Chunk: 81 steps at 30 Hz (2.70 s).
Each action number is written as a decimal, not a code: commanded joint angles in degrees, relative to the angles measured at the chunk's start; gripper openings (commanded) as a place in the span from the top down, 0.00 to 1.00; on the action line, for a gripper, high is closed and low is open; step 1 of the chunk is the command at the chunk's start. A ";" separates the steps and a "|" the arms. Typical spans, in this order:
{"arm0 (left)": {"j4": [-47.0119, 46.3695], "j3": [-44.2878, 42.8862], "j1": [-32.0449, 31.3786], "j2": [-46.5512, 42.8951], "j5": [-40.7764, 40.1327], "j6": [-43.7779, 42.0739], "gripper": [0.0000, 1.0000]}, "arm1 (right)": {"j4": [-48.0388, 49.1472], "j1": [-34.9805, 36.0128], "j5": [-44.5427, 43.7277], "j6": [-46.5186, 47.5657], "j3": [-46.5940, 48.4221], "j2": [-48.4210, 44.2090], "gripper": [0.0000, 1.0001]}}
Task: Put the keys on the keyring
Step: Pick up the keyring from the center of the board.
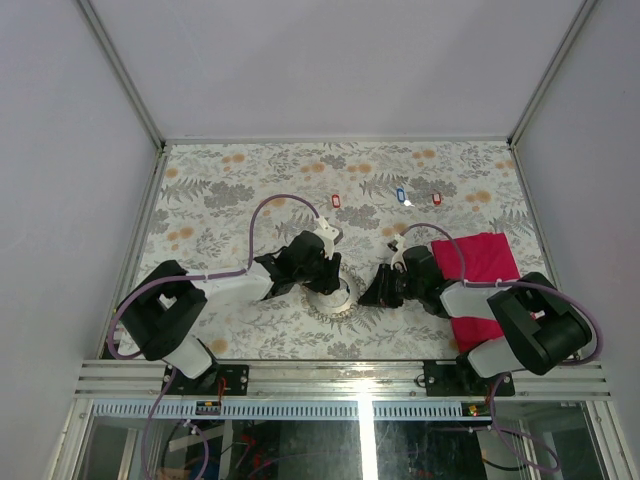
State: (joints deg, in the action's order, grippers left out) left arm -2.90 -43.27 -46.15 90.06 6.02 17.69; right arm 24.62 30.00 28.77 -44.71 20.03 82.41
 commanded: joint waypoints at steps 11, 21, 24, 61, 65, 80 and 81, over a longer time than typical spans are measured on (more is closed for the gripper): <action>-1.95 -2.02 -0.46 -0.92 -0.44 -0.48 0.60 | 5.48 0.33 1.48 -1.78 1.57 1.82 0.98; -2.79 -3.81 0.39 -14.13 -7.08 -3.36 0.57 | -18.03 0.32 -12.38 15.64 10.07 -17.45 1.00; -5.04 -3.25 1.01 -18.19 -7.52 -5.12 0.55 | -23.74 0.34 -14.59 20.77 14.22 -20.47 1.00; -11.62 -4.95 2.83 -35.68 34.28 -32.35 0.54 | -42.90 0.32 20.65 61.57 39.54 -35.06 1.00; -11.37 -7.13 2.78 -34.98 37.01 -30.42 0.55 | -42.69 0.37 21.99 63.72 40.22 -35.24 1.00; -4.05 -14.17 2.91 -30.76 44.10 -39.54 0.62 | -32.88 0.37 27.16 67.93 35.78 -38.55 1.00; -2.97 -14.88 2.91 -30.35 44.55 -40.68 0.62 | -32.95 0.33 27.66 68.10 35.89 -38.51 1.00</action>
State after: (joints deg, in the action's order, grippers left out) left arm -10.00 -53.65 -43.44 58.87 46.50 -16.36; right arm -14.90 30.02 53.17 21.45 54.98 45.15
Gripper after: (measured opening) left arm 0.379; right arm 0.011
